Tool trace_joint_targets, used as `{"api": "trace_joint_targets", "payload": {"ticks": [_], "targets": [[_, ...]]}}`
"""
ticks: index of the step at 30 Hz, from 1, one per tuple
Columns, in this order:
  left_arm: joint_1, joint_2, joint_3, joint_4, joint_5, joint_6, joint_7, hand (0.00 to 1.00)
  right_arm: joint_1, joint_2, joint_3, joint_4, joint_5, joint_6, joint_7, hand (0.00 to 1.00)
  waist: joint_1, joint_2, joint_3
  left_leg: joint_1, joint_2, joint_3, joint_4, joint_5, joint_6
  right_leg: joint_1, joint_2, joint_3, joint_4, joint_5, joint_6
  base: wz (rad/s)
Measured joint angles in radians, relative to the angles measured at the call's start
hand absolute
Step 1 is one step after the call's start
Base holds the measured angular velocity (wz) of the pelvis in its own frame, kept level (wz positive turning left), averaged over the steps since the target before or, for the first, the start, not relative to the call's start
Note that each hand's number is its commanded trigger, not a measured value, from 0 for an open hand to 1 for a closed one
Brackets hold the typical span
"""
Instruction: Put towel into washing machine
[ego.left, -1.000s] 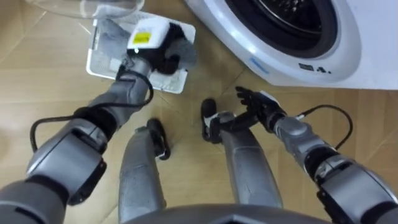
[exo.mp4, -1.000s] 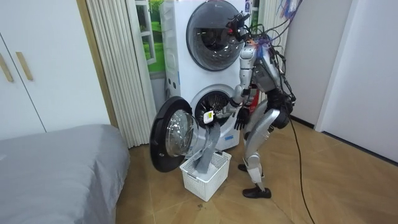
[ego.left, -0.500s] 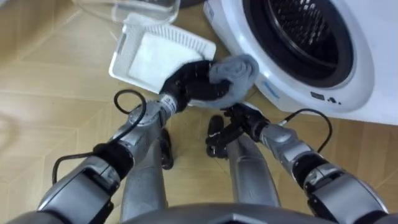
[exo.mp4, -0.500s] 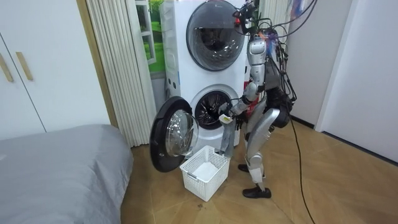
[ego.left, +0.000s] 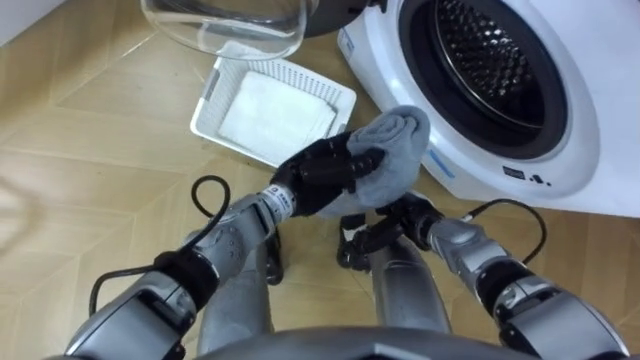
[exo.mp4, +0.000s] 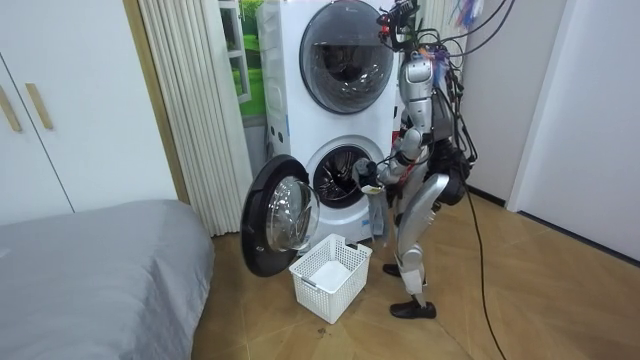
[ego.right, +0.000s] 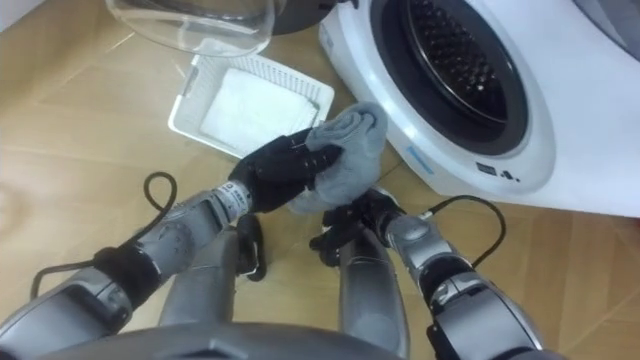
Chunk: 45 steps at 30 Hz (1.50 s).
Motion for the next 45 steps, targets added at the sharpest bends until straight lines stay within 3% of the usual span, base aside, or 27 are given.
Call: {"api": "trace_joint_targets", "payload": {"ticks": [12,13,14,25,30,45], "targets": [[0.038,-0.037,-0.001,-0.003,-0.238,0.012,0.001,1.00,0.001,0.007,-0.028,-0.037,-0.029,0.042,-0.078,0.03,-0.002,0.002,-0.0006,0.005,-0.003,0.001,-0.009,0.002,-0.004,0.001,0.000,-0.001,-0.009,-0.001,-0.002,0.00],[0.039,-0.038,-0.001,-0.003,-0.254,0.012,0.001,1.00,0.002,0.008,-0.028,-0.037,-0.028,0.041,-0.084,0.70,-0.002,0.002,-0.0006,0.005,-0.002,0.001,-0.010,0.002,-0.004,0.001,0.001,-0.001,-0.009,-0.001,-0.002,0.00],[0.042,-0.041,0.001,-0.003,-0.275,0.011,0.001,1.00,0.005,0.010,-0.027,-0.037,-0.028,0.041,-0.098,1.00,-0.002,0.002,-0.0006,0.005,-0.001,0.001,-0.010,0.002,-0.004,0.002,0.001,-0.001,-0.010,-0.001,-0.002,0.00],[0.056,-0.052,0.028,-0.045,-0.343,0.012,0.002,1.00,0.036,0.024,-0.038,-0.046,-0.095,0.039,-0.210,1.00,-0.001,0.008,-0.0043,0.005,-0.001,-0.003,-0.017,0.003,-0.005,0.007,0.002,-0.008,-0.015,0.000,-0.004,0.00],[0.067,-0.068,0.054,-0.062,-0.390,0.005,0.007,1.00,0.040,0.026,-0.040,-0.079,-0.112,0.040,-0.229,1.00,0.000,0.020,-0.0120,0.008,-0.002,-0.006,-0.010,0.003,-0.005,0.014,0.000,-0.009,-0.011,0.000,-0.004,0.00],[0.078,-0.077,0.070,-0.066,-0.433,-0.017,0.029,1.00,0.058,0.031,-0.043,-0.106,-0.111,0.042,-0.277,1.00,0.002,0.023,-0.0105,0.008,0.009,-0.009,-0.007,0.003,-0.006,0.020,0.010,-0.011,-0.017,0.002,-0.007,0.00]]}}
